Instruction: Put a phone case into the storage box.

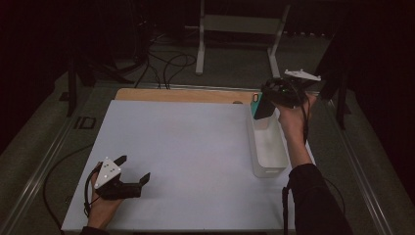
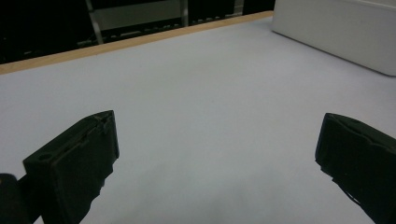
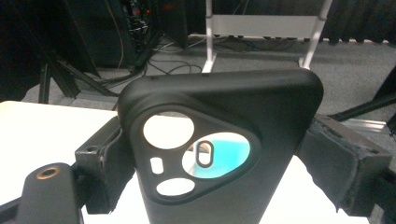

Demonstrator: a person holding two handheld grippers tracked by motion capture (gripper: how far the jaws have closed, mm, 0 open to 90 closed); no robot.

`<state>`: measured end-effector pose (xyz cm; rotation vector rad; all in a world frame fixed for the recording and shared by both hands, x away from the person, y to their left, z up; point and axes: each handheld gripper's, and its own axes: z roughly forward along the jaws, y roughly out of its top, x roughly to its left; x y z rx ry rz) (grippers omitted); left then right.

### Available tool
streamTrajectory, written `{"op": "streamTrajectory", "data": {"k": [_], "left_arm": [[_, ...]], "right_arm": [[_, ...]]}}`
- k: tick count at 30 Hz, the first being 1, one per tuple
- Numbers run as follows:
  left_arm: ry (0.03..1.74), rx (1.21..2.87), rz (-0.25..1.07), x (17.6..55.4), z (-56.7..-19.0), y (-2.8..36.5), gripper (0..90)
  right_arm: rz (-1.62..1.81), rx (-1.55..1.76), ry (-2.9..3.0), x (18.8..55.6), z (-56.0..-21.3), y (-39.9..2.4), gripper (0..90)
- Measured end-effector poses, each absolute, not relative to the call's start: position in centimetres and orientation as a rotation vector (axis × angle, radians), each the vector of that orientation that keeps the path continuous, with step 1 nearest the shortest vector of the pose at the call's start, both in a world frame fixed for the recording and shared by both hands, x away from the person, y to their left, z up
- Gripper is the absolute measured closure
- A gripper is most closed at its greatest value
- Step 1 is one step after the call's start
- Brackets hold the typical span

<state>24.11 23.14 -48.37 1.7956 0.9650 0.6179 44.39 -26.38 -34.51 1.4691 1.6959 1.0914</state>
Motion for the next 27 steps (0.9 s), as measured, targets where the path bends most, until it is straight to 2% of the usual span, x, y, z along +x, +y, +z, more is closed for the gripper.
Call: {"op": "streamTrajectory", "data": {"k": [27], "left_arm": [[0.968, 1.785, 0.617, 24.1, -48.3, 23.2, 0.0]], "right_arm": [[1.024, 1.558, 1.709, 46.0, -37.9, -26.3, 15.1]]}}
